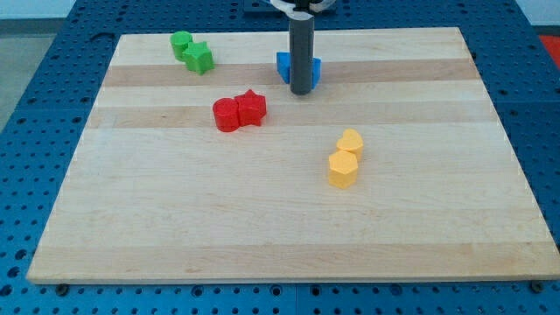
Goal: Move your arm towards center
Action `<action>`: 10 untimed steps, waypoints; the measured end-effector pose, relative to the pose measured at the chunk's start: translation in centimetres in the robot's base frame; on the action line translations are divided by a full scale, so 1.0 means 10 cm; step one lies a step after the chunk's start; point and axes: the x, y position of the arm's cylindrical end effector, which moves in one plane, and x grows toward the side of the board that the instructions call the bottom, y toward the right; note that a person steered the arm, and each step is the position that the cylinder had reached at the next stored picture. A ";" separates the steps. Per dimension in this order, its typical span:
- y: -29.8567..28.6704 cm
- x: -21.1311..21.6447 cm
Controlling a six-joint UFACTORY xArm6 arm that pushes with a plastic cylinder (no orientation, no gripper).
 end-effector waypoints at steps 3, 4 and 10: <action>0.03 0.35; 0.03 0.49; -0.34 0.70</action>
